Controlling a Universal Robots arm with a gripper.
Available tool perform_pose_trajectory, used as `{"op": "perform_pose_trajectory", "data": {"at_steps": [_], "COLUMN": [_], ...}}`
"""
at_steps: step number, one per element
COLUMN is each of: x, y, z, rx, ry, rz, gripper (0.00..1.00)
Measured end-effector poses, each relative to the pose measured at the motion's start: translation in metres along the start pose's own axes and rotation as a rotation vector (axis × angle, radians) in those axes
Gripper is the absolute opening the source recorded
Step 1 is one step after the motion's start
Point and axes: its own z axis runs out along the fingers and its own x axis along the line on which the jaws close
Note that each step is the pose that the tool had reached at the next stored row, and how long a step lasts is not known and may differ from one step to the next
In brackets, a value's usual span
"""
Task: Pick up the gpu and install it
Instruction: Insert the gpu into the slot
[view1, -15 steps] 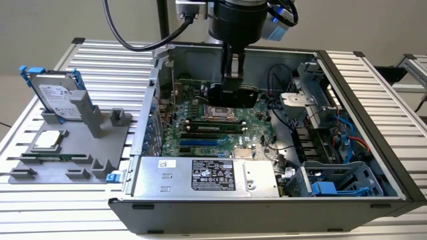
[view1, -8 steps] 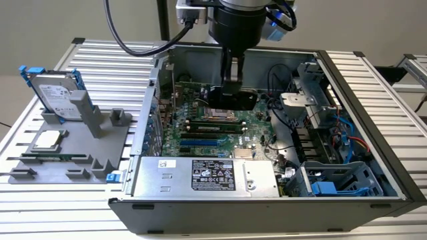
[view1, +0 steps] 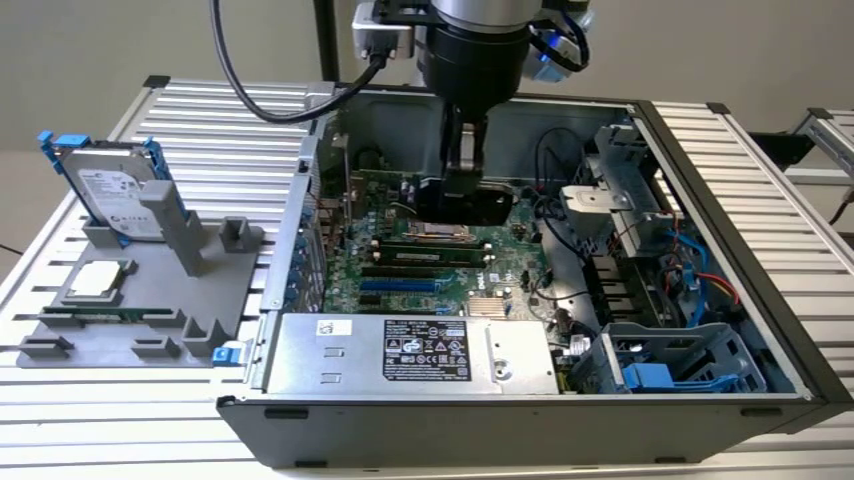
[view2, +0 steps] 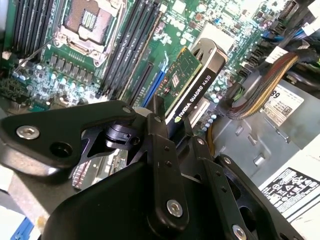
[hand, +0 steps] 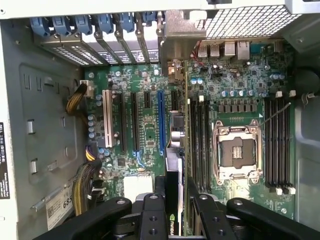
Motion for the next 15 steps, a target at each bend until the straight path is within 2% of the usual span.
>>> {"op": "perform_pose_trajectory", "data": {"at_steps": [15], "x": [-0.0001], "y": [-0.0003], "z": [0.018], "rx": [0.0001], "ry": [0.0], "rz": [0.0], "gripper": [0.0]}}
